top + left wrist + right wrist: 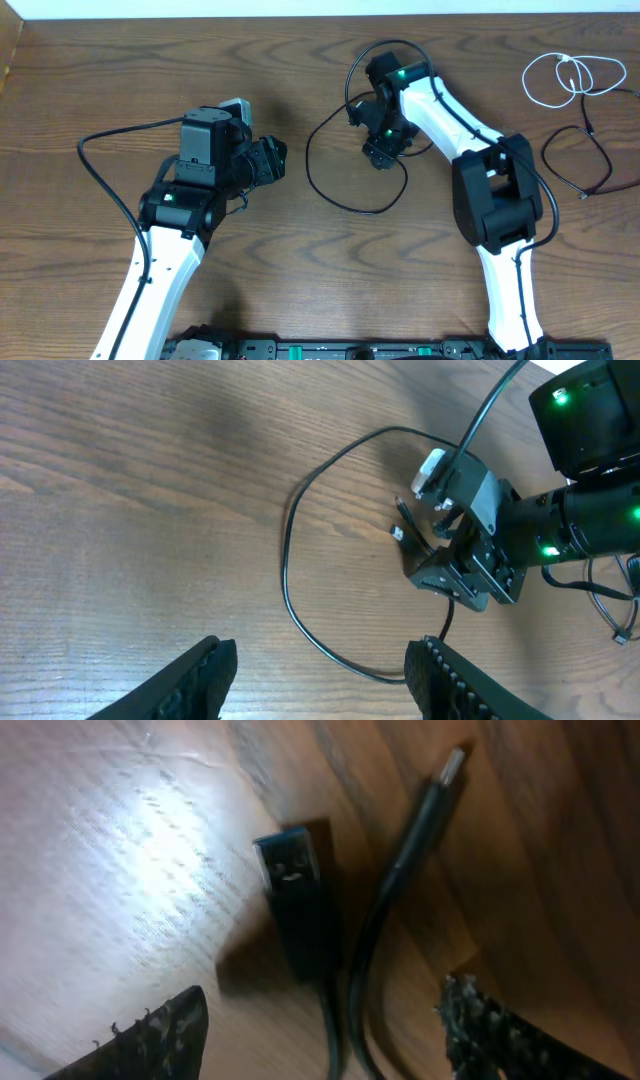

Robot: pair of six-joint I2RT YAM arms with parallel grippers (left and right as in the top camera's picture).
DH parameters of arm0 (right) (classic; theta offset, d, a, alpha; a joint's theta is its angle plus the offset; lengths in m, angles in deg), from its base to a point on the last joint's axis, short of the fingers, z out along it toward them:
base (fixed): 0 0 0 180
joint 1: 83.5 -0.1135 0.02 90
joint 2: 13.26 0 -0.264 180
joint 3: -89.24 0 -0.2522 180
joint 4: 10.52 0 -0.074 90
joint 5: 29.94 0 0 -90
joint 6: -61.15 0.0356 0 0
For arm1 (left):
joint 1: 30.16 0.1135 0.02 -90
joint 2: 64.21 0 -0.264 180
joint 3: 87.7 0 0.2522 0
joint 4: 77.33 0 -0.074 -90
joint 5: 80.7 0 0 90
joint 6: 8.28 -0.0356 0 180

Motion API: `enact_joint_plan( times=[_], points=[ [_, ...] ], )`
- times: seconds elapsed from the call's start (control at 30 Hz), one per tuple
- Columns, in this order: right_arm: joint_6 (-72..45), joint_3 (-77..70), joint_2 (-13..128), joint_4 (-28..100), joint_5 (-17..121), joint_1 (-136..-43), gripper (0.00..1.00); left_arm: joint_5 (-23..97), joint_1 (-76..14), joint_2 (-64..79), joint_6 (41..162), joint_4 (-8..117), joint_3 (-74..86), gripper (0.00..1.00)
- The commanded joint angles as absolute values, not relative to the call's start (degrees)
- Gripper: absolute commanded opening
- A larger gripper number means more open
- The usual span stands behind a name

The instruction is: Untangle cables

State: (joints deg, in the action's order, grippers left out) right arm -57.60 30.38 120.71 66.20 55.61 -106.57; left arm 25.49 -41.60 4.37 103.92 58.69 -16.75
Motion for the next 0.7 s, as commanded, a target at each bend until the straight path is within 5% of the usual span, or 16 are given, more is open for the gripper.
enact_joint_plan(
  times=[0.0, 0.53, 0.67],
  points=[
    [-56.2, 27.6, 121.6, 65.3, 56.8, -106.9, 0.71, 25.1, -41.4, 4.0, 102.9, 58.7, -15.7, 0.60],
    [-48.9, 18.1, 121.6, 61.0, 65.0, -107.6, 0.57, 25.1, -41.4, 4.0, 102.9, 58.7, -15.7, 0.60],
    [-45.9, 17.1, 121.6, 59.8, 64.3, -107.8, 0.39, 25.0, -41.4, 4.0, 102.9, 58.8, -15.7, 0.60]
  ],
)
